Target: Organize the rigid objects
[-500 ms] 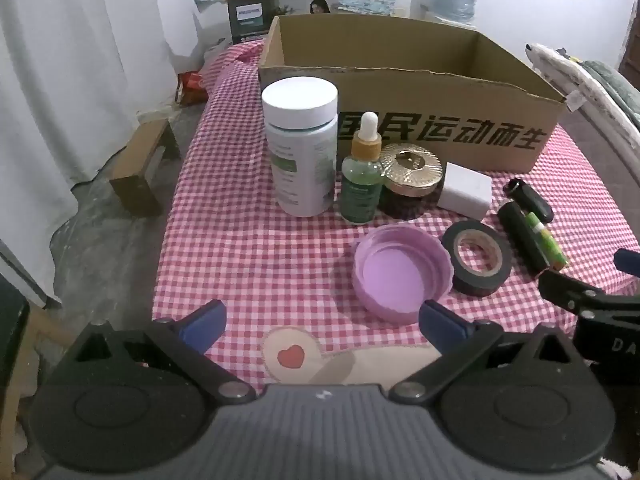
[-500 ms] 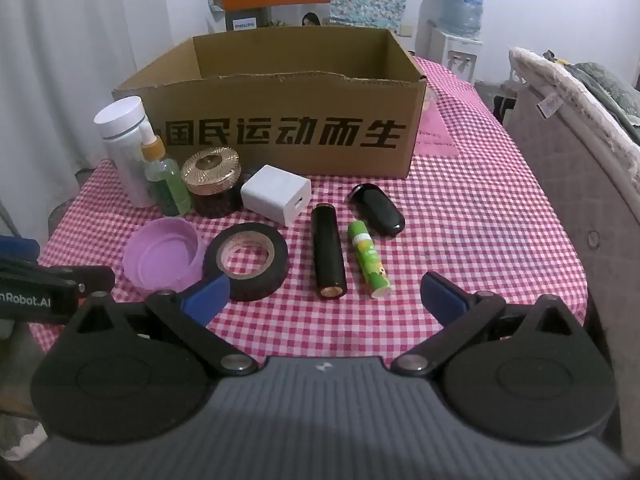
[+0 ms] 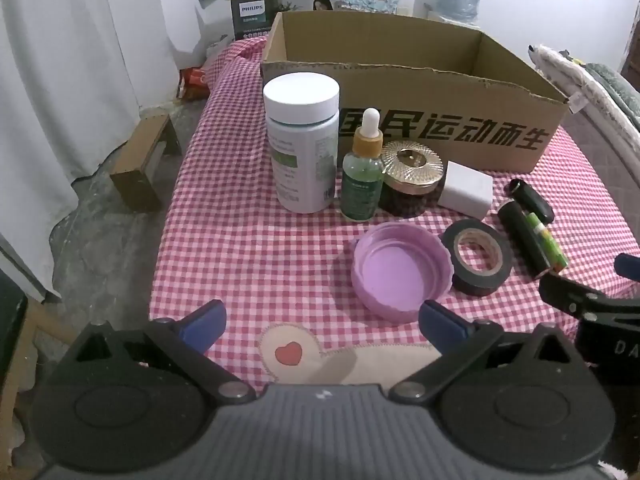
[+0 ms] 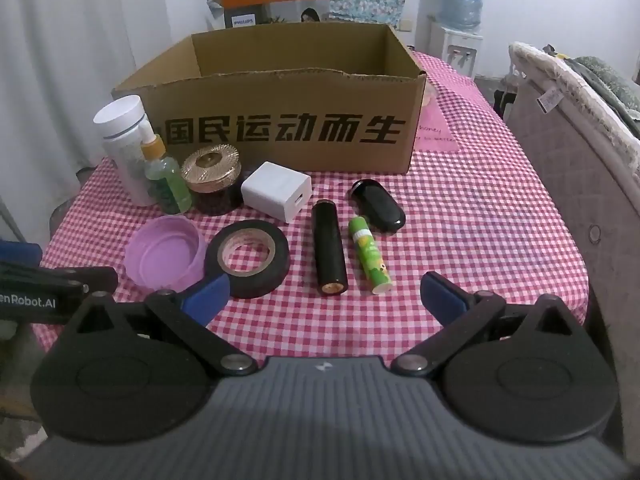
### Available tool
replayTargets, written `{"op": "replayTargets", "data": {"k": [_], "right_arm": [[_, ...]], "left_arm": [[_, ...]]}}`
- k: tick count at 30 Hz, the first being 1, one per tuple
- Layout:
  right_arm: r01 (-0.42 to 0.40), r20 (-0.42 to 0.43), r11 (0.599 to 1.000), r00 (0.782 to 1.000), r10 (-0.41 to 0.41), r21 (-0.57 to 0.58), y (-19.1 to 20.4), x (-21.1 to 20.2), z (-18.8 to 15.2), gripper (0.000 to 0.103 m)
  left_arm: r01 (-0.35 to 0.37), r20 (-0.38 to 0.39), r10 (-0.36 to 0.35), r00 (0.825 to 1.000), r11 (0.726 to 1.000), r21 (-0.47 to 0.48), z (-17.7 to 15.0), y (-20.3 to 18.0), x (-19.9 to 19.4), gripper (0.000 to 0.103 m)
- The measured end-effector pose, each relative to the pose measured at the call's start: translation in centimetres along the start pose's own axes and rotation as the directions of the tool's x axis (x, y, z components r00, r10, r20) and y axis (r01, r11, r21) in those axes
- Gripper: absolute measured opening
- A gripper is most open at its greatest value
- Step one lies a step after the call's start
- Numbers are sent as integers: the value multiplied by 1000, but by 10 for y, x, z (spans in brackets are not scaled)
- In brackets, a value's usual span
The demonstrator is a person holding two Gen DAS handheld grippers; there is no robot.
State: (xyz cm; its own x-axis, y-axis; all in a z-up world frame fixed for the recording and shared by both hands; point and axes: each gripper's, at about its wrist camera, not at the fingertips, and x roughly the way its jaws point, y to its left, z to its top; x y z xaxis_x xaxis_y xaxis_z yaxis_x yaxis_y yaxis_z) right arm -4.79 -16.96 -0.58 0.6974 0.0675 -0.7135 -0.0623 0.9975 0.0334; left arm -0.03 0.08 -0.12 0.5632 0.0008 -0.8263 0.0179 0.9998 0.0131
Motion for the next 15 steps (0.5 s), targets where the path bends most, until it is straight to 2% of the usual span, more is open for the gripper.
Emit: {"op": "replayTargets", "data": {"k": [15], "right_arm": [[-8, -2, 1000, 1000, 8, 3, 0, -2, 1, 102]], "left_arm": [[-8, -3, 8, 1000, 1000, 2, -1, 1, 0, 103]]}}
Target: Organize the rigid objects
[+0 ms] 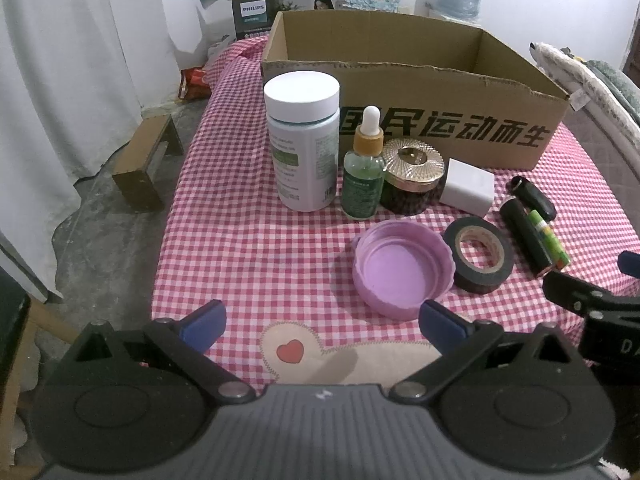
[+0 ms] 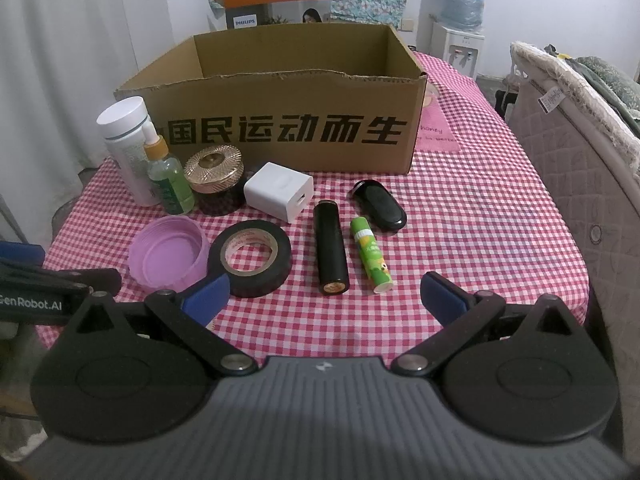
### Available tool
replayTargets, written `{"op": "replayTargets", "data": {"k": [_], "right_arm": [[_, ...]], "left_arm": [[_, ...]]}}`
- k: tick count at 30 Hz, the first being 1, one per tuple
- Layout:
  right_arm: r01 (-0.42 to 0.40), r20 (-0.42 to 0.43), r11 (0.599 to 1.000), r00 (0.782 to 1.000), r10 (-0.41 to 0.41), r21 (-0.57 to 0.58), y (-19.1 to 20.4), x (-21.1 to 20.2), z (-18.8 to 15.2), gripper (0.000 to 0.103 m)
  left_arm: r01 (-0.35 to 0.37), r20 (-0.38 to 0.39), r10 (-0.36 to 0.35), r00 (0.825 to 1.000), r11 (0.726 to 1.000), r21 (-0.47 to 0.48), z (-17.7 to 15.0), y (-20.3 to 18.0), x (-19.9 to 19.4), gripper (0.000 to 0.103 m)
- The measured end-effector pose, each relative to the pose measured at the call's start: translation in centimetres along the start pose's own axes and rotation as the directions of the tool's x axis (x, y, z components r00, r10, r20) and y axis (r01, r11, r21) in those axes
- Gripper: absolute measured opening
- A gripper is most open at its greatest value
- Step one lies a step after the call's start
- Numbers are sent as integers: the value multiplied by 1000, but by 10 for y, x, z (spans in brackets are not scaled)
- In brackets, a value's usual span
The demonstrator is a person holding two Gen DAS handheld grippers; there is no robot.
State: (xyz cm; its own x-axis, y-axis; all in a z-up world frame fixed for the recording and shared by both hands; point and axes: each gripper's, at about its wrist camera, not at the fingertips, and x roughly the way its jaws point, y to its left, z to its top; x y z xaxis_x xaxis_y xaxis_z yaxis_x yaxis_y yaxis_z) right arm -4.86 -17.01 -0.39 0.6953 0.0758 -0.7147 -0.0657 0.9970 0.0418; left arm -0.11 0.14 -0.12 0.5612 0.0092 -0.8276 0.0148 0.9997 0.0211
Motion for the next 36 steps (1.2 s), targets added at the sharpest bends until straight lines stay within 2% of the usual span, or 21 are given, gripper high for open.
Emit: {"op": "replayTargets", "data": {"k": [36], "right_arm": [[-3, 1, 1000, 1000, 3, -4, 3, -1, 2, 102]], "left_arm": [[-19, 0, 19, 1000, 1000, 15, 1, -1, 1, 103]]}}
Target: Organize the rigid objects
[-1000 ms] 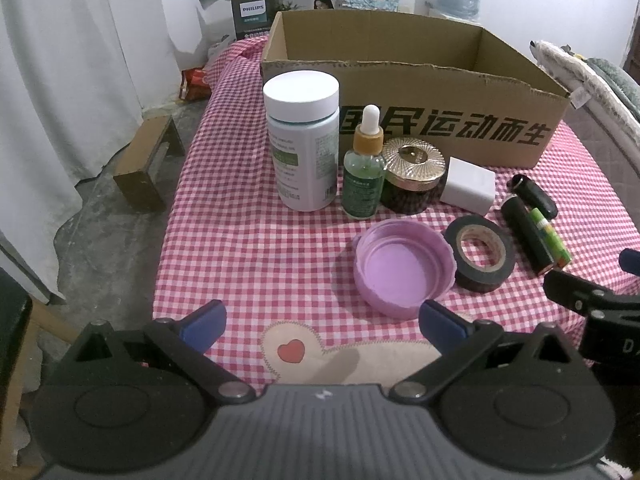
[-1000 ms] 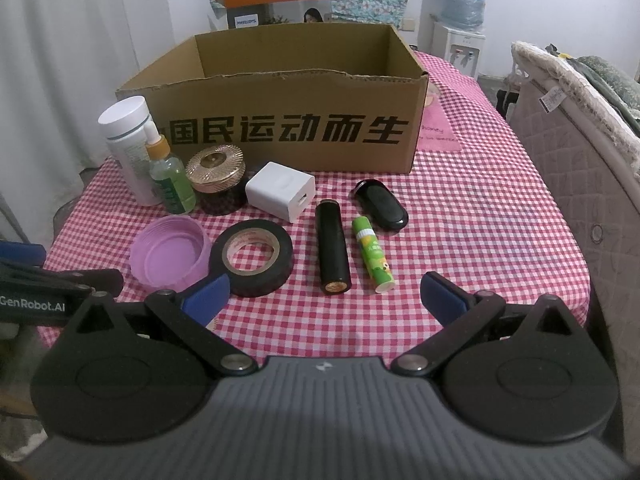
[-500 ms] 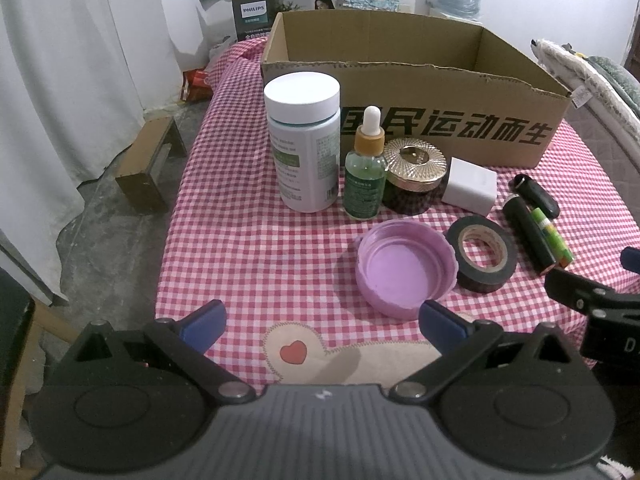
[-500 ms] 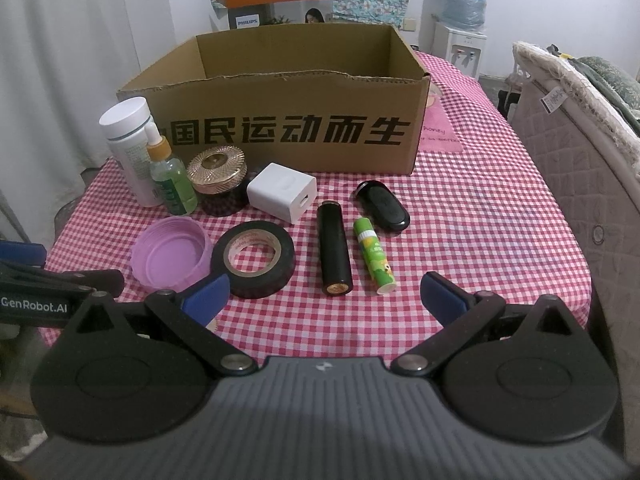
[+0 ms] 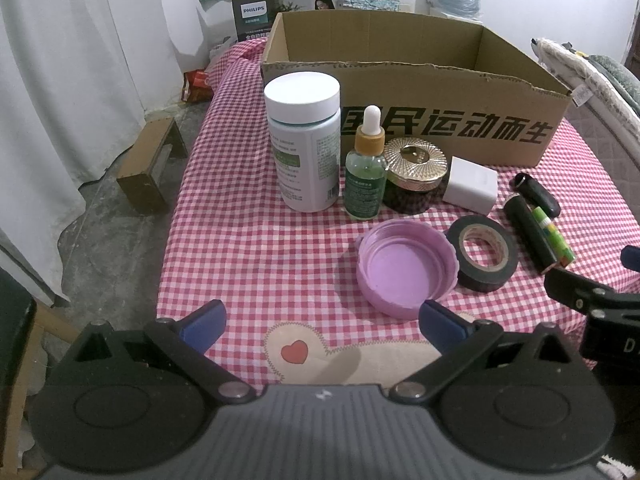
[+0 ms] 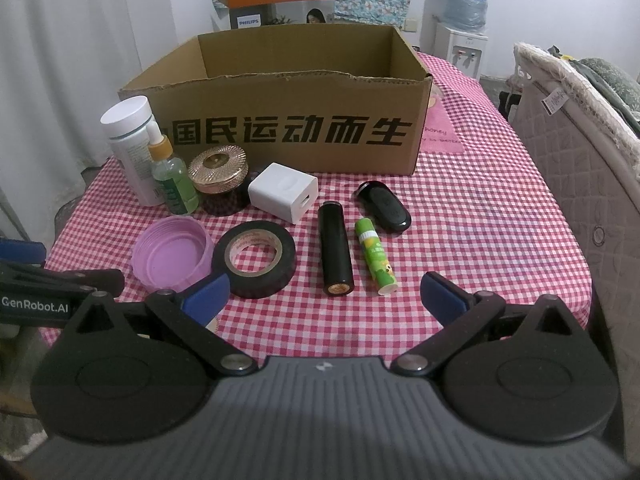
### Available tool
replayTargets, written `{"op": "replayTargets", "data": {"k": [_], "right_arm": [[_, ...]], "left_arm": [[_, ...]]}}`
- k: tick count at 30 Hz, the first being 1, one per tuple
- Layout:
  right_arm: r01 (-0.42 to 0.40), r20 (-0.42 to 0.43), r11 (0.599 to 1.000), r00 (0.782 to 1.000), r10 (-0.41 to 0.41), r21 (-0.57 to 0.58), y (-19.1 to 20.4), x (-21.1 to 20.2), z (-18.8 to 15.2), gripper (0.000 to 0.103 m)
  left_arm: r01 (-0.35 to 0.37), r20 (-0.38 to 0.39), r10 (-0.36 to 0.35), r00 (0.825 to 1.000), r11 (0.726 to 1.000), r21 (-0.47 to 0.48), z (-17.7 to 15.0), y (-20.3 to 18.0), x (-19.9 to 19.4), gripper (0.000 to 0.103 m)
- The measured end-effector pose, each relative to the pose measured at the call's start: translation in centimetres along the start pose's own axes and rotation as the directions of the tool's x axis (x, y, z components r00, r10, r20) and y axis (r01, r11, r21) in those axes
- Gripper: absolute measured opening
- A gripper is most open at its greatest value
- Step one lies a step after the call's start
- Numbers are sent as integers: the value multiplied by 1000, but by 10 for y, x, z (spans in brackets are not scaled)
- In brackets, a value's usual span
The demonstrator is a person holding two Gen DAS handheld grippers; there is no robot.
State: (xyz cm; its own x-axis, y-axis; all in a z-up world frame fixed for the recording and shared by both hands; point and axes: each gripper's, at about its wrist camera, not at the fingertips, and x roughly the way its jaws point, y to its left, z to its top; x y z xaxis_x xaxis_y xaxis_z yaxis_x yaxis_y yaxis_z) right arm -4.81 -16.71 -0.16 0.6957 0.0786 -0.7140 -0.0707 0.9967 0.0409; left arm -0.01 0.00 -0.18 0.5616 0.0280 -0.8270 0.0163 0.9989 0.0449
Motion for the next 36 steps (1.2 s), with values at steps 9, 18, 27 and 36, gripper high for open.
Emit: {"op": "replayTargets", "data": {"k": [9, 18, 27, 36], "right_arm": [[-3, 16, 1000, 1000, 3, 11, -4, 1, 1, 102], [-2, 31, 1000, 1000, 1, 31, -14, 3, 1, 102], [-67, 36, 995, 997, 64, 76, -22, 10, 3, 102], [-101, 51, 988, 994, 95, 115, -33, 12, 5, 102]], "left_arm": [[3, 5, -3, 1000, 1000, 15, 0, -2, 1, 103], [19, 16, -20, 1000, 998, 61, 7, -12, 6, 103], [66, 19, -68, 998, 994, 81, 10, -14, 16, 103], [178, 77, -191, 979, 973, 146, 13, -25, 11, 103]]}}
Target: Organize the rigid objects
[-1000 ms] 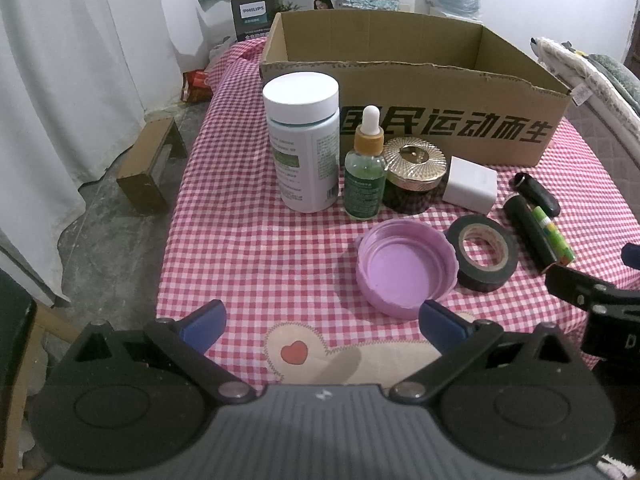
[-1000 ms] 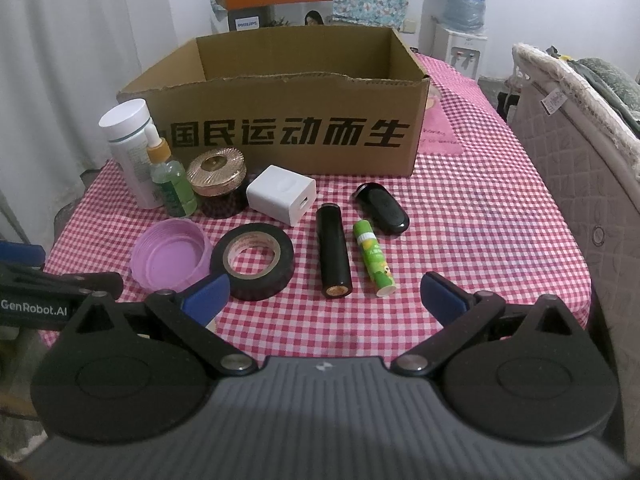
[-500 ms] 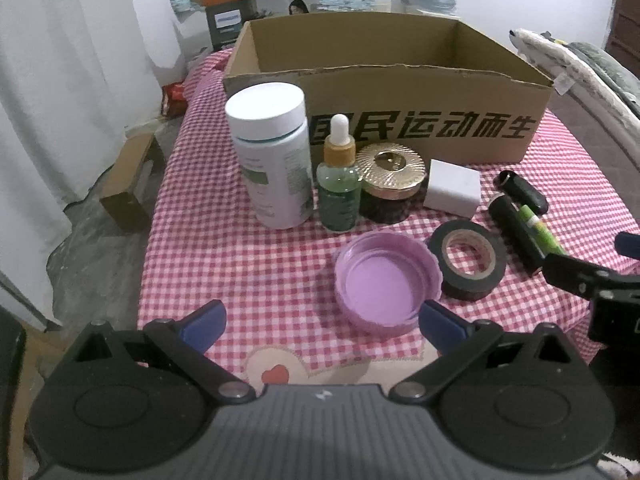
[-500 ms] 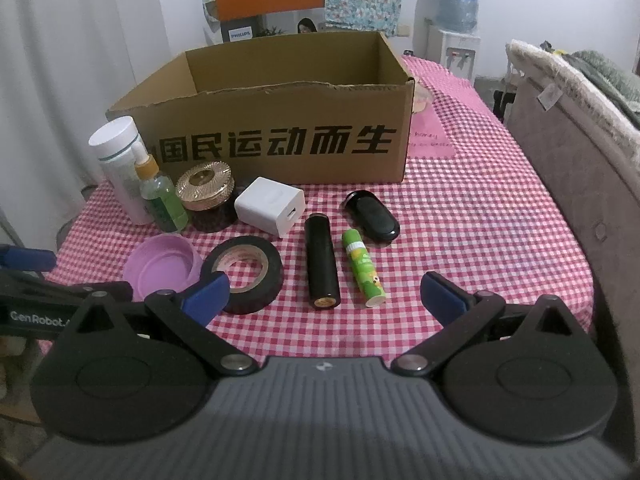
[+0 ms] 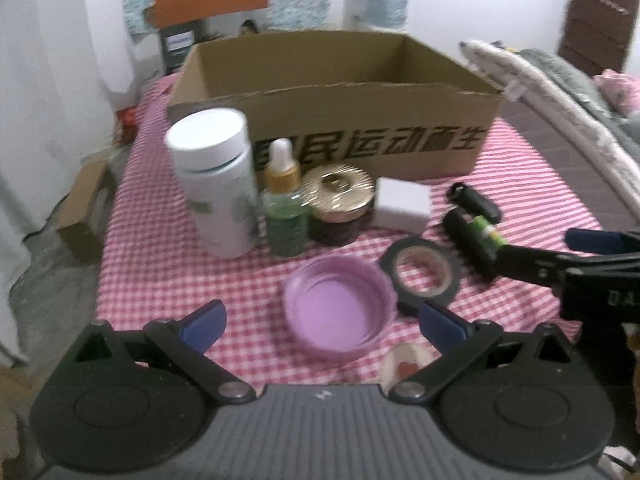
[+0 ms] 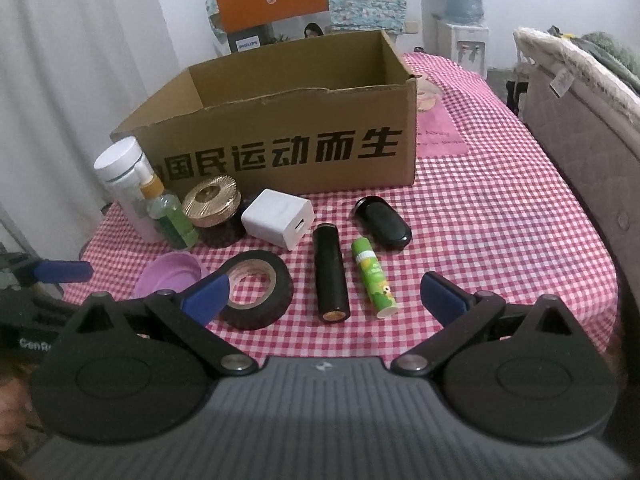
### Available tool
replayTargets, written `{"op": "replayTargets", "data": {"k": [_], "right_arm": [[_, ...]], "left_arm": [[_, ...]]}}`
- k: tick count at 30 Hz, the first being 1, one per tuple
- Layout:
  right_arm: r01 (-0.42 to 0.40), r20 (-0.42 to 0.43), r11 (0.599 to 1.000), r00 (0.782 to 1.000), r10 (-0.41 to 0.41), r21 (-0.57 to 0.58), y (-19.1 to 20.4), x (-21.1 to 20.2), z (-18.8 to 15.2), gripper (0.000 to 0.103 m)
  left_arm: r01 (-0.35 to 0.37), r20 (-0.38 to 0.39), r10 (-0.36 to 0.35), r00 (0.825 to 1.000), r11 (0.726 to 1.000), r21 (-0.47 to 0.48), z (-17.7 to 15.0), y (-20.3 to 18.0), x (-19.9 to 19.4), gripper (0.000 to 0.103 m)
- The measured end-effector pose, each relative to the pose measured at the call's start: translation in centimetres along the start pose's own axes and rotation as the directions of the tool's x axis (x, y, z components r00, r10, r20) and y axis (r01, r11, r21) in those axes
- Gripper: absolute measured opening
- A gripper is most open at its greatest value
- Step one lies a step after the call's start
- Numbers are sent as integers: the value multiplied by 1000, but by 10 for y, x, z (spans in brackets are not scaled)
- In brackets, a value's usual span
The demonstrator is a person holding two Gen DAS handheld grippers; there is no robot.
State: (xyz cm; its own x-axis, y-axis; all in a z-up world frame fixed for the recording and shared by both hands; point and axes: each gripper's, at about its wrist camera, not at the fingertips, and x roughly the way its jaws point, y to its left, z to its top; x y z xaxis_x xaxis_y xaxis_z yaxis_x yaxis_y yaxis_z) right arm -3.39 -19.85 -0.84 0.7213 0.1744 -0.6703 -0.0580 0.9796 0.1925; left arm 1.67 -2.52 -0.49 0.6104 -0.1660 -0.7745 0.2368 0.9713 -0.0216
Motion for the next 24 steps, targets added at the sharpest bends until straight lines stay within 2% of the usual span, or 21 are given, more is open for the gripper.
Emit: {"op": "replayTargets", "data": {"k": [3, 8, 14, 17, 19, 24], "right_arm": [[-21, 13, 999, 1000, 21, 29, -8, -2, 0, 102], [-128, 54, 989, 991, 125, 70, -11, -6, 1, 102], [-301, 12, 950, 954, 301, 87, 7, 7, 6, 99], [-349, -33, 931, 935, 354, 106, 18, 17, 8, 90], [-365, -62, 924, 926, 373, 114, 23, 25, 10, 79], [-365, -145, 923, 913, 381, 124, 36, 42, 13, 59]], "left_arm": [[33, 15, -33, 999, 999, 18, 1, -3, 2, 103], [44, 22, -47, 999, 995, 93, -5, -7, 3, 100], [31, -2, -31, 1000, 989, 147, -11, -7, 8, 100], [27, -1, -27, 1000, 988, 154, -13, -4, 11, 100], [23, 0, -23, 1000, 985, 169, -13, -3, 16, 99], [33, -12, -31, 999, 978, 208, -12, -3, 26, 91]]}}
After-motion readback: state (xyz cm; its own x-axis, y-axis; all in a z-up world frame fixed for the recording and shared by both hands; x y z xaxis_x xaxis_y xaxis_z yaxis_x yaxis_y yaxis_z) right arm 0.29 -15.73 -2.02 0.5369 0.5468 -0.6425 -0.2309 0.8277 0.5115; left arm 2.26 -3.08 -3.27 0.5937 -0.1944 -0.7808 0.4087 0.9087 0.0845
